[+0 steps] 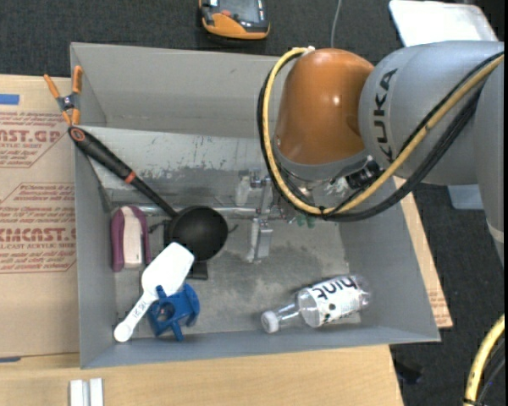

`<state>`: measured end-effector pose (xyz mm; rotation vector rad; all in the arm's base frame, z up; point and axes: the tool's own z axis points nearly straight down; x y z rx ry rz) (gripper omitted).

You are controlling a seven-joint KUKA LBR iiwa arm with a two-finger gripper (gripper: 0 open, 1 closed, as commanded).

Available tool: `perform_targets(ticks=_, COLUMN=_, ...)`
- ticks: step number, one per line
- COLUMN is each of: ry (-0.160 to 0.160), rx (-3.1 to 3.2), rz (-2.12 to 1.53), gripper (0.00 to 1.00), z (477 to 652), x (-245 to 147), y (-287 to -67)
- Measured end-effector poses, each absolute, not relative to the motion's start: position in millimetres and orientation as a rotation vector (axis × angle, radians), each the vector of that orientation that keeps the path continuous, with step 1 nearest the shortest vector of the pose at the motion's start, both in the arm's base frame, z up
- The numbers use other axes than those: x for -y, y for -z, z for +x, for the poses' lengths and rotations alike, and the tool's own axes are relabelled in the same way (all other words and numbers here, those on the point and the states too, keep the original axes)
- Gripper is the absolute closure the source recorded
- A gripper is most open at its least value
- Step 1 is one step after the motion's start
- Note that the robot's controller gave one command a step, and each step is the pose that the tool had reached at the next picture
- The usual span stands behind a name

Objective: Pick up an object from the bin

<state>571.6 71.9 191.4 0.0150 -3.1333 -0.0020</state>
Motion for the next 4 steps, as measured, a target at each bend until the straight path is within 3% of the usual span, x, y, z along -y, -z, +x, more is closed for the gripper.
perform_targets(ticks=1, ry=0.002, rx=3.14, rz=0.014, gripper=0.0, z=573.2, x=-72, y=-195)
perform_targets(ticks=2, ry=0.002, rx=3.136, rz=0.077, gripper=0.0, z=568.8, x=-153, y=-131)
perform_targets(ticks=3, ry=-0.002, rx=3.133, rz=0.257, gripper=0.0, z=580.6, x=-166, y=-98)
perform_targets(ticks=4, ry=0.004, rx=3.112, rz=0.362, gripper=1.0, z=572.4, x=-167, y=-67)
